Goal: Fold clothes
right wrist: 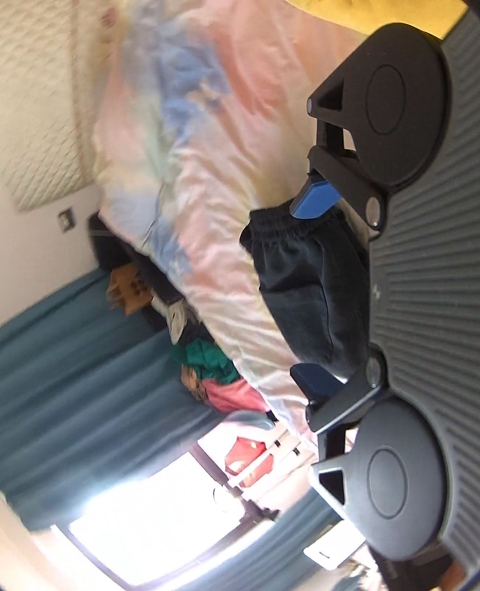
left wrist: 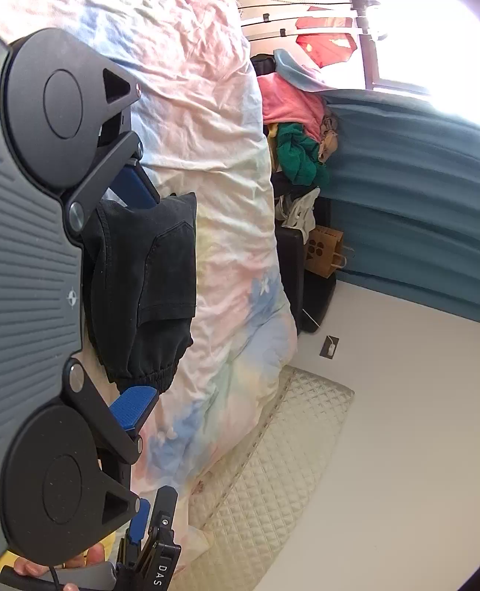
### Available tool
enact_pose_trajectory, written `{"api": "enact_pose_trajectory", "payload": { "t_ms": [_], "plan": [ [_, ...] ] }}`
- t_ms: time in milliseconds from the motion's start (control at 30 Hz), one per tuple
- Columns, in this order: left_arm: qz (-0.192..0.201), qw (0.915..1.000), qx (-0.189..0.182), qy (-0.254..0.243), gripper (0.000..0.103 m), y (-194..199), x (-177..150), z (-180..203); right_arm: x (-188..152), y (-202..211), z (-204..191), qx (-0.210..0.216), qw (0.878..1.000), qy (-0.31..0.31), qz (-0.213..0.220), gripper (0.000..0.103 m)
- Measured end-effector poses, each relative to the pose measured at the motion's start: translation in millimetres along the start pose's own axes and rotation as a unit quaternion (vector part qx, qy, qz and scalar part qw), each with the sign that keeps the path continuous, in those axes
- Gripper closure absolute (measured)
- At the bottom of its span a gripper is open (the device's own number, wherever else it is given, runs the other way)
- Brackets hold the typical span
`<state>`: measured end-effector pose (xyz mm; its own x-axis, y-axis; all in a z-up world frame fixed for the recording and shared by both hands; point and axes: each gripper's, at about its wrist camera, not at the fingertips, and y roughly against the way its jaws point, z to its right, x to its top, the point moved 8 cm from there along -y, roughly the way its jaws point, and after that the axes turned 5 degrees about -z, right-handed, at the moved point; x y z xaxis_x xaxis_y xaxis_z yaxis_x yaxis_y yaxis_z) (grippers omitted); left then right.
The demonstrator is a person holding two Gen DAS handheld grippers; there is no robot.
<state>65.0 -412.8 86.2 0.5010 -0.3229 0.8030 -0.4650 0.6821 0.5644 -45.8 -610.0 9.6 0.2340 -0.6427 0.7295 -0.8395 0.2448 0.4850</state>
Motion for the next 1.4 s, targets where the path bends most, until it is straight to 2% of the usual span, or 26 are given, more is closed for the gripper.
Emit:
{"api": "enact_pose_trajectory", "payload": {
  "t_ms": [200, 367, 567, 833, 1000, 1400],
  "plan": [
    [0.024, 0.9985, 0.026, -0.042, 0.000, 62, -19, 25, -31, 53, -49, 0.009, 0.998, 0.065, 0.022, 0.016],
    [0.036, 0.9963, 0.046, -0.062, 0.000, 101, -40, 36, -60, 78, -76, -0.001, 0.994, 0.104, 0.029, 0.016],
    [0.051, 0.9949, 0.059, -0.065, 0.000, 132, -68, 31, -93, 97, -102, -0.026, 0.985, 0.158, 0.063, 0.016],
    [0.072, 0.9930, 0.079, -0.052, 0.000, 145, -102, 7, -133, 96, -114, -0.060, 0.980, 0.176, 0.075, 0.016],
    [0.073, 0.9914, 0.093, -0.055, 0.000, 146, -116, -6, -154, 93, -113, -0.067, 0.982, 0.164, 0.068, 0.016],
    [0.071, 0.9923, 0.099, -0.025, 0.000, 141, -122, -22, -162, 89, -117, -0.086, 0.979, 0.167, 0.074, 0.016]
  ]
}}
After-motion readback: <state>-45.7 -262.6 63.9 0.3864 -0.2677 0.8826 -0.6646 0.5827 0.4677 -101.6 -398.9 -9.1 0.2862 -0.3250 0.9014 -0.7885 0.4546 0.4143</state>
